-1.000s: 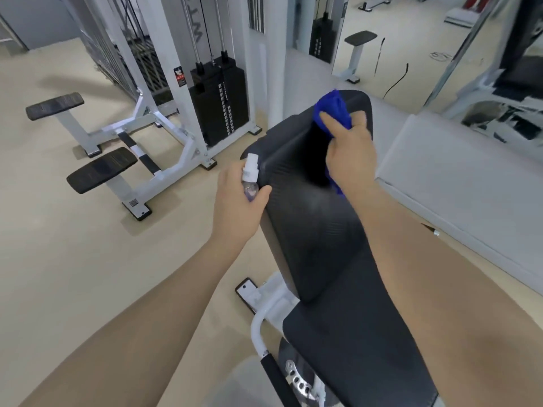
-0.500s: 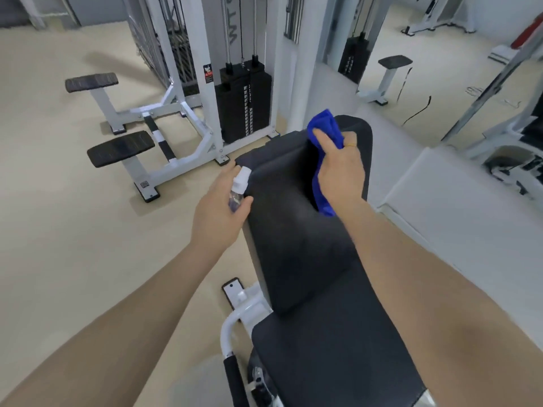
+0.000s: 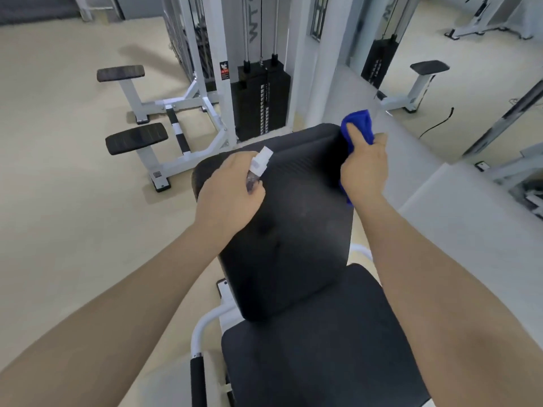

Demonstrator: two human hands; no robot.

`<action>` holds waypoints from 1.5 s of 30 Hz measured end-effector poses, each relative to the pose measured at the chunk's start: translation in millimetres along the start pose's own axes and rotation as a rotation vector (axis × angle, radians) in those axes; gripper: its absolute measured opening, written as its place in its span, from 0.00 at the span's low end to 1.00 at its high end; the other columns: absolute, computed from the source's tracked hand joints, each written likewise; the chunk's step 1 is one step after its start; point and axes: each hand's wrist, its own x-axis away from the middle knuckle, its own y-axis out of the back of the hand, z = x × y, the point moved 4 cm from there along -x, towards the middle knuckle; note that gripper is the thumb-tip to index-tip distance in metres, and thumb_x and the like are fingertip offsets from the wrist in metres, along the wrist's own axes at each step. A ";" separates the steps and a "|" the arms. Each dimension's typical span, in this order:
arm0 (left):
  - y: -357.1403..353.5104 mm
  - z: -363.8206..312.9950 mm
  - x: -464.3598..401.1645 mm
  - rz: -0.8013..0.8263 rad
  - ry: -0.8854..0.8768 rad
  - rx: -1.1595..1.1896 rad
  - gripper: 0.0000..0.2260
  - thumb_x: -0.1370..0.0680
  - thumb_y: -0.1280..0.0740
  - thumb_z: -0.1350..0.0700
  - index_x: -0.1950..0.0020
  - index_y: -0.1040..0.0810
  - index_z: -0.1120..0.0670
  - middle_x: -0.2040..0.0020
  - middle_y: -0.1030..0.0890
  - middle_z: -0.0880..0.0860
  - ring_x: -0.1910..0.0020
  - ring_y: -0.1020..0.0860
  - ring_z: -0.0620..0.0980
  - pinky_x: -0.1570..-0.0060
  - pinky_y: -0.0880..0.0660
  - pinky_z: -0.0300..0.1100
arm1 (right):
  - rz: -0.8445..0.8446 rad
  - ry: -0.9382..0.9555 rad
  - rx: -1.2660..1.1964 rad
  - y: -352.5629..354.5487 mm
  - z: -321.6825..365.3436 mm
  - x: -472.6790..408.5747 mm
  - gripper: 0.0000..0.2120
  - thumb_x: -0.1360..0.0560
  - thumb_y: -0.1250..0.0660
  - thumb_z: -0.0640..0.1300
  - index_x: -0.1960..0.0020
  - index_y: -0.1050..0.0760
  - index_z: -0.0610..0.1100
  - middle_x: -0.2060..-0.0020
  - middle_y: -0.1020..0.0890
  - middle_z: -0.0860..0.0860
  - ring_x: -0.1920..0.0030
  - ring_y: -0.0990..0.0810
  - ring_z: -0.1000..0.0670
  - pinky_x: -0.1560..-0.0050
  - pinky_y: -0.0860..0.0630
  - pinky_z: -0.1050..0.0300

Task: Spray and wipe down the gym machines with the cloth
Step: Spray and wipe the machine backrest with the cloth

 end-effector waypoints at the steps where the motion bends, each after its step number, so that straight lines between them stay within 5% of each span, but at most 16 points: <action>1: -3.3 -1.5 -2.9 0.022 0.009 -0.028 0.16 0.23 0.37 0.59 0.36 0.31 0.56 0.41 0.25 0.55 0.44 0.25 0.55 0.48 0.30 0.43 | 0.000 -0.034 -0.046 -0.1 -5.0 -4.4 0.29 0.26 0.46 0.32 0.29 0.35 0.53 0.40 0.34 0.43 0.48 0.27 0.40 0.46 0.28 0.52; 4: -6.7 -10.0 -8.9 0.031 -0.032 -0.232 0.21 0.23 0.38 0.57 0.30 0.35 0.53 0.33 0.30 0.52 0.43 0.25 0.55 0.51 0.30 0.43 | 0.039 0.106 -0.130 -11.0 17.0 15.7 0.29 0.28 0.46 0.33 0.31 0.32 0.52 0.41 0.32 0.41 0.51 0.26 0.39 0.44 0.27 0.50; 8: -13.5 -27.4 -14.5 0.043 -0.064 -0.381 0.18 0.23 0.38 0.57 0.33 0.33 0.55 0.34 0.31 0.53 0.51 0.23 0.57 0.62 0.31 0.45 | 0.090 0.494 -0.110 -23.5 47.8 55.9 0.28 0.32 0.37 0.30 0.34 0.27 0.46 0.53 0.27 0.39 0.64 0.28 0.44 0.66 0.27 0.56; 12: -18.3 -26.9 -11.9 0.082 -0.035 -0.468 0.20 0.21 0.39 0.57 0.30 0.37 0.55 0.29 0.35 0.52 0.55 0.22 0.55 0.65 0.31 0.43 | 0.021 0.139 -0.164 -11.3 8.0 7.0 0.25 0.25 0.43 0.36 0.31 0.32 0.55 0.42 0.31 0.41 0.54 0.25 0.40 0.50 0.25 0.47; 18: -19.7 -18.4 -10.0 0.065 -0.011 -0.443 0.24 0.19 0.42 0.57 0.25 0.44 0.51 0.23 0.43 0.49 0.47 0.22 0.53 0.60 0.29 0.39 | -0.075 -0.032 -0.217 -23.5 -8.9 3.7 0.25 0.22 0.45 0.36 0.28 0.37 0.55 0.39 0.34 0.45 0.53 0.27 0.50 0.47 0.28 0.59; 21: -20.6 -19.4 -8.3 0.057 -0.022 -0.438 0.24 0.19 0.42 0.57 0.24 0.44 0.51 0.23 0.44 0.49 0.48 0.22 0.53 0.61 0.28 0.39 | -0.040 0.199 -0.145 -26.3 -5.2 26.5 0.27 0.25 0.42 0.35 0.27 0.37 0.49 0.45 0.31 0.40 0.58 0.28 0.47 0.54 0.24 0.52; 24: -21.2 -19.4 -6.2 0.047 -0.022 -0.445 0.24 0.20 0.42 0.57 0.25 0.44 0.51 0.23 0.44 0.48 0.50 0.22 0.52 0.64 0.31 0.39 | -0.023 0.530 -0.002 -26.4 -18.7 36.8 0.30 0.33 0.36 0.29 0.32 0.30 0.43 0.52 0.26 0.36 0.63 0.27 0.42 0.64 0.26 0.56; 27: -20.7 -19.1 -5.6 0.035 -0.020 -0.444 0.24 0.20 0.42 0.57 0.25 0.44 0.51 0.23 0.43 0.48 0.50 0.22 0.53 0.63 0.31 0.40 | -0.058 0.281 -0.104 -12.1 -34.1 9.2 0.30 0.31 0.40 0.29 0.32 0.30 0.49 0.45 0.28 0.38 0.56 0.25 0.40 0.59 0.31 0.58; 31: -24.9 -19.1 -3.7 0.024 -0.029 -0.473 0.23 0.20 0.43 0.58 0.25 0.44 0.52 0.23 0.43 0.49 0.51 0.22 0.53 0.64 0.29 0.41 | 0.028 -0.142 -0.333 -16.8 -48.8 -11.7 0.27 0.24 0.45 0.34 0.28 0.36 0.52 0.37 0.34 0.45 0.57 0.31 0.53 0.54 0.36 0.69; 34: -25.6 -16.9 -3.9 0.004 -0.043 -0.469 0.24 0.20 0.41 0.58 0.25 0.43 0.53 0.24 0.42 0.49 0.51 0.22 0.54 0.65 0.31 0.42 | -0.014 -0.066 -0.369 -19.7 -31.3 13.4 0.27 0.25 0.43 0.36 0.28 0.36 0.52 0.40 0.33 0.45 0.55 0.29 0.50 0.47 0.30 0.60; 38: -25.8 -13.0 -3.5 -0.005 -0.067 -0.439 0.24 0.21 0.40 0.57 0.25 0.41 0.53 0.24 0.40 0.49 0.48 0.22 0.55 0.63 0.31 0.42 | 0.134 0.289 -0.305 -23.8 -10.3 49.0 0.26 0.25 0.40 0.33 0.30 0.32 0.50 0.44 0.31 0.45 0.54 0.29 0.50 0.51 0.30 0.62; 45: -24.2 -13.3 -5.2 -0.016 -0.076 -0.440 0.24 0.21 0.40 0.57 0.26 0.40 0.53 0.25 0.39 0.49 0.50 0.22 0.55 0.64 0.31 0.42 | 0.027 -0.074 -0.322 -9.0 -27.7 -12.8 0.24 0.24 0.44 0.38 0.30 0.33 0.55 0.44 0.32 0.48 0.49 0.27 0.48 0.39 0.30 0.57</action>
